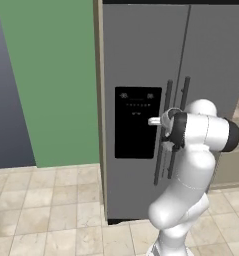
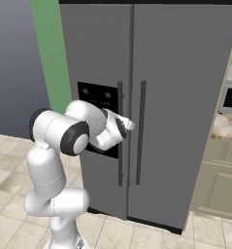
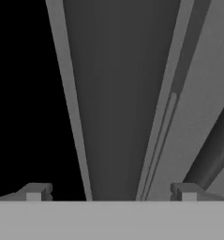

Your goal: Store the kebab skewer in the freezer for long-term storage. Close the freezer door after placing the cooked food.

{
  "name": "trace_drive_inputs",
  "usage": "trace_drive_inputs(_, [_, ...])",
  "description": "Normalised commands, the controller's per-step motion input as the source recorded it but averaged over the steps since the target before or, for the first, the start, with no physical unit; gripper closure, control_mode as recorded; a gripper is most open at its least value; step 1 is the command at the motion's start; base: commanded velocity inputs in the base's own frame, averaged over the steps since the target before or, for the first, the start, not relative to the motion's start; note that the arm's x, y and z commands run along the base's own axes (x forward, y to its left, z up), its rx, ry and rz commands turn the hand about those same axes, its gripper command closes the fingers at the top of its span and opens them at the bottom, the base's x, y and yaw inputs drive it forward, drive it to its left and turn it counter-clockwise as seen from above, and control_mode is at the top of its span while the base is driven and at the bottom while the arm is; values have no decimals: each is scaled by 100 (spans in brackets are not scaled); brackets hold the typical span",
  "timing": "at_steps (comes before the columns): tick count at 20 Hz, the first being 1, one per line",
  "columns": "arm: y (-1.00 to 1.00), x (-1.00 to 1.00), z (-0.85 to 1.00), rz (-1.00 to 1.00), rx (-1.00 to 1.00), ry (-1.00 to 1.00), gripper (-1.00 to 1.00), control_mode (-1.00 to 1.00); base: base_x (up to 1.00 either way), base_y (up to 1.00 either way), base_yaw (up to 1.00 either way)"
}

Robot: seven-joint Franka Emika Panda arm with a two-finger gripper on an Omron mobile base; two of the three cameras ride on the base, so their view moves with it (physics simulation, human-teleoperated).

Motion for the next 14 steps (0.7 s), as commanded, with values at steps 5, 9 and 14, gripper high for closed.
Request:
trace_drive_inputs(5, [-71, 43, 83, 1, -1, 28, -100, -100, 0, 0, 0])
trace_drive_inputs(9, [-56, 36, 100, 6, 0, 24, -100, -100, 0, 0, 0])
trace_drive_inputs(14, [-52, 25, 100, 10, 0, 22, -100, -100, 0, 0, 0])
